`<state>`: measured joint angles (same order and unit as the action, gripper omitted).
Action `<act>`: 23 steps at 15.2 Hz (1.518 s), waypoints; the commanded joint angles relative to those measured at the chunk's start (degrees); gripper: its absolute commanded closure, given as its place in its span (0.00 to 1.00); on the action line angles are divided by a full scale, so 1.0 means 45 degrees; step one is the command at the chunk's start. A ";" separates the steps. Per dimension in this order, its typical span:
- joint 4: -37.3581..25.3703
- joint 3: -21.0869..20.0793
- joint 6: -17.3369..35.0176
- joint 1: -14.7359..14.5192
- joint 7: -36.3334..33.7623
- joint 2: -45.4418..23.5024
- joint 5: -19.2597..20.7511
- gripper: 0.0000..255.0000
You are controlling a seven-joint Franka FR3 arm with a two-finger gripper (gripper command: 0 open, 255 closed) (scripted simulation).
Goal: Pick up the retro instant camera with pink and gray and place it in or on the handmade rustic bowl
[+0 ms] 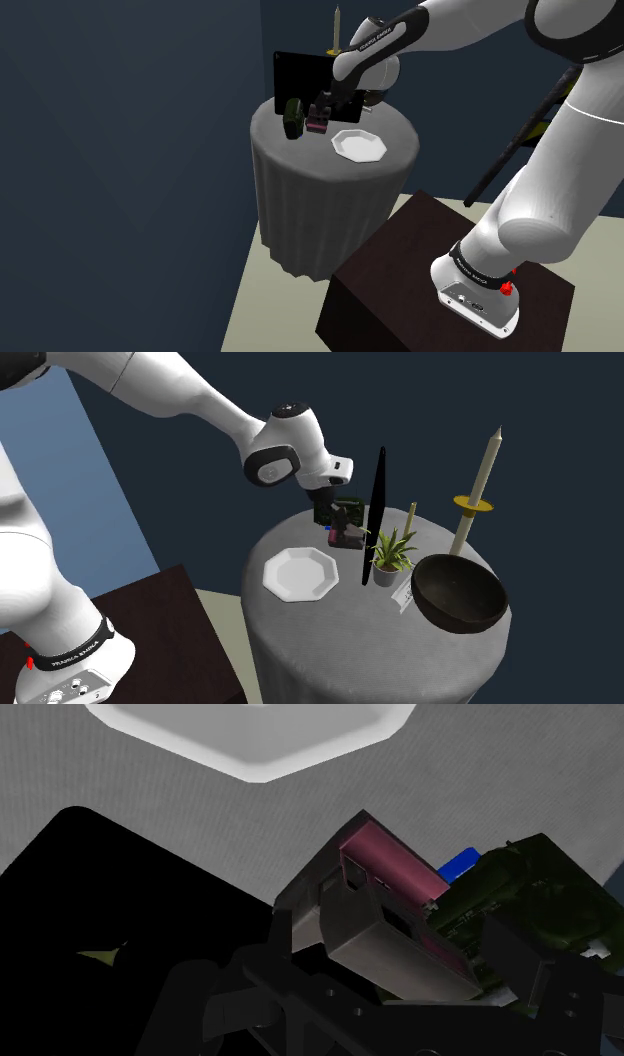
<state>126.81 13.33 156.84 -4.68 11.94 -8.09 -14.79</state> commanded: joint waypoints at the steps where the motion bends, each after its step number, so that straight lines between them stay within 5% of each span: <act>1: -0.0091 -0.0085 0.0231 0.0039 0.0176 -0.0332 -0.0249 0.00; 10: -0.0191 -0.0166 0.0397 0.0087 0.0319 -0.0611 -0.0445 0.00; 11: -0.0191 -0.0166 0.0397 0.0087 0.0319 -0.0611 -0.0445 1.00; 23: -0.0299 -0.0022 -0.0042 -0.0005 0.0010 -0.0260 -0.0077 1.00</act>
<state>125.76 13.07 157.22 -4.53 12.50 -9.59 -15.63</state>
